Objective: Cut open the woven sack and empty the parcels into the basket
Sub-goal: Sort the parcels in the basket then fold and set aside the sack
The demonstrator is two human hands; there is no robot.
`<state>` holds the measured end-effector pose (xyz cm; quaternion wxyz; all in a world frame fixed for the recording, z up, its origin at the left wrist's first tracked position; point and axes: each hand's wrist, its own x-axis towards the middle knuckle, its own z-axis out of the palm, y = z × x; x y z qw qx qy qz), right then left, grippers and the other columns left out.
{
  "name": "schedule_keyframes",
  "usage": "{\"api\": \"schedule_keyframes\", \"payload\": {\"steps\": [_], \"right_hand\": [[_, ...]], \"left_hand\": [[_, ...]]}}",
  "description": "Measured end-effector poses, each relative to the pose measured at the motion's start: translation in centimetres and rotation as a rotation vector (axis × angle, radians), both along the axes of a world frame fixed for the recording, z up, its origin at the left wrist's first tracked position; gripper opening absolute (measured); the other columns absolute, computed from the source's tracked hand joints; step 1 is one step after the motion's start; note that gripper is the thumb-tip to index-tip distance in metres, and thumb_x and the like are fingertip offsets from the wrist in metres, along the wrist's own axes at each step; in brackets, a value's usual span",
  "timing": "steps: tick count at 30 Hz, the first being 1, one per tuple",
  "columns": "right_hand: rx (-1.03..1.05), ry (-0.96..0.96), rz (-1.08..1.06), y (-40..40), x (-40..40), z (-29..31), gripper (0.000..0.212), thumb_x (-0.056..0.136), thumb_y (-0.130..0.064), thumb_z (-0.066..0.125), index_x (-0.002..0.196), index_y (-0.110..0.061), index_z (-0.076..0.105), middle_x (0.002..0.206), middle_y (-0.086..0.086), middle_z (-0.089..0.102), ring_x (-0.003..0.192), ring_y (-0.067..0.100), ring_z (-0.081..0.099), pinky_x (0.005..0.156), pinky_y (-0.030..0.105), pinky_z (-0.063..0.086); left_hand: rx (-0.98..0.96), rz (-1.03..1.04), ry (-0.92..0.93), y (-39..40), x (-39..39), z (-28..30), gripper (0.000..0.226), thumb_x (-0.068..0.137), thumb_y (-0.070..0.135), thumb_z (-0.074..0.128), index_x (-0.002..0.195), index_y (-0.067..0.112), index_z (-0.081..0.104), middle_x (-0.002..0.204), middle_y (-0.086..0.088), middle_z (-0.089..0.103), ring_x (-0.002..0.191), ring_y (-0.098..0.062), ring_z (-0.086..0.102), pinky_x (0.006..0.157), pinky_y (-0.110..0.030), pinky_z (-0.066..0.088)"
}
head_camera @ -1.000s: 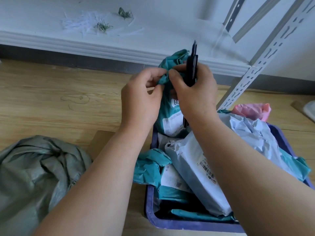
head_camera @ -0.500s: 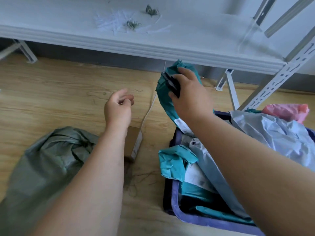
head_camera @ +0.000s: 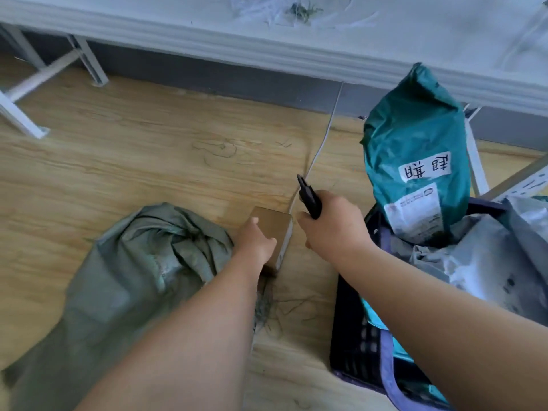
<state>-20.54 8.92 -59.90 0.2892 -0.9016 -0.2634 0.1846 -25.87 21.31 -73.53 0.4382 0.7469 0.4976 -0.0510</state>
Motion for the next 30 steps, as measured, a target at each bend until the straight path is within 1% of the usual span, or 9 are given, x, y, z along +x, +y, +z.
{"api": "schedule_keyframes", "payload": {"steps": [6, 11, 13, 16, 18, 21, 26, 28, 30], "right_hand": [[-0.009, 0.257, -0.118, 0.8, -0.2, -2.6, 0.031, 0.089, -0.022, 0.055, 0.120, -0.021, 0.059, 0.085, 0.007, 0.069, 0.072, 0.025, 0.071, 0.067, 0.044, 0.061], [-0.020, 0.269, -0.147, 1.1, 0.2, -3.0, 0.033, 0.089, -0.021, 0.055, 0.122, -0.022, 0.058, 0.090, 0.007, 0.069, 0.079, 0.027, 0.070, 0.070, 0.043, 0.060], [-0.013, 0.262, -0.159, 0.9, 0.3, -2.9, 0.033, 0.089, -0.021, 0.055, 0.121, -0.021, 0.059, 0.092, 0.006, 0.069, 0.080, 0.028, 0.070, 0.072, 0.043, 0.060], [-0.006, 0.256, -0.159, 0.7, 0.2, -2.6, 0.029, 0.089, -0.021, 0.054, 0.117, -0.021, 0.060, 0.089, 0.005, 0.068, 0.078, 0.027, 0.070, 0.071, 0.044, 0.060], [0.005, 0.246, -0.157, 0.5, 0.2, -2.4, 0.029, 0.088, -0.020, 0.054, 0.117, -0.022, 0.060, 0.085, 0.005, 0.069, 0.075, 0.026, 0.070, 0.069, 0.043, 0.060], [0.033, 0.213, -0.166, 0.1, 0.2, -1.9, 0.027, 0.088, -0.023, 0.055, 0.114, -0.022, 0.061, 0.081, 0.005, 0.069, 0.074, 0.026, 0.070, 0.070, 0.044, 0.060], [0.169, 0.094, -0.179, -0.4, -0.5, -0.2, 0.021, 0.089, -0.030, 0.055, 0.110, -0.029, 0.060, 0.078, -0.001, 0.067, 0.071, 0.024, 0.070, 0.071, 0.041, 0.059], [0.268, 0.023, -0.205, -0.5, -1.0, 1.0, 0.011, 0.089, -0.035, 0.058, 0.099, -0.038, 0.058, 0.077, -0.006, 0.065, 0.075, 0.022, 0.069, 0.075, 0.039, 0.057], [0.434, 0.018, -0.257, -0.7, -1.7, 2.5, 0.007, 0.087, -0.036, 0.062, 0.087, -0.039, 0.056, 0.074, -0.009, 0.063, 0.068, 0.020, 0.068, 0.073, 0.041, 0.057]], "left_hand": [[0.138, -0.070, 0.138, 0.1, 1.2, -3.1, 0.120, 0.070, 0.052, 0.077, 0.152, 0.018, -0.003, 0.156, -0.018, 0.012, 0.145, -0.035, 0.010, 0.115, -0.045, 0.021], [0.154, -0.151, 0.339, -0.9, 1.7, -6.0, 0.131, 0.068, 0.055, 0.078, 0.150, 0.017, -0.016, 0.157, -0.023, -0.013, 0.146, -0.037, -0.008, 0.119, -0.045, 0.004], [0.218, -0.168, 0.381, -1.1, 1.6, -6.6, 0.130, 0.069, 0.054, 0.077, 0.150, 0.016, -0.016, 0.157, -0.025, -0.011, 0.146, -0.039, -0.005, 0.118, -0.045, 0.004], [0.283, -0.087, 0.344, -1.1, 1.9, -6.7, 0.127, 0.065, 0.056, 0.078, 0.151, 0.018, -0.007, 0.156, -0.025, 0.005, 0.145, -0.038, 0.008, 0.117, -0.046, 0.007], [0.273, 0.043, 0.221, -1.3, 2.4, -6.1, 0.124, 0.062, 0.060, 0.076, 0.150, 0.020, -0.002, 0.154, -0.023, 0.015, 0.143, -0.036, 0.014, 0.116, -0.047, 0.009], [0.274, 0.194, -0.157, -1.7, 3.0, -4.3, 0.118, 0.062, 0.059, 0.074, 0.150, 0.023, 0.006, 0.152, -0.014, 0.024, 0.142, -0.030, 0.020, 0.115, -0.049, 0.011], [0.269, 0.272, -0.773, -1.8, 3.6, 2.8, 0.112, 0.062, 0.048, 0.075, 0.151, 0.020, 0.012, 0.151, -0.002, 0.025, 0.139, -0.016, 0.026, 0.115, -0.048, 0.023], [0.333, 0.260, -0.955, -1.8, 3.6, 6.3, 0.114, 0.063, 0.043, 0.080, 0.151, 0.014, 0.013, 0.150, -0.005, 0.024, 0.141, -0.018, 0.023, 0.115, -0.045, 0.025], [0.463, 0.224, -1.089, -1.8, 3.2, 9.6, 0.114, 0.065, 0.041, 0.083, 0.149, 0.003, 0.016, 0.147, -0.010, 0.024, 0.141, -0.023, 0.023, 0.116, -0.043, 0.024]]}}
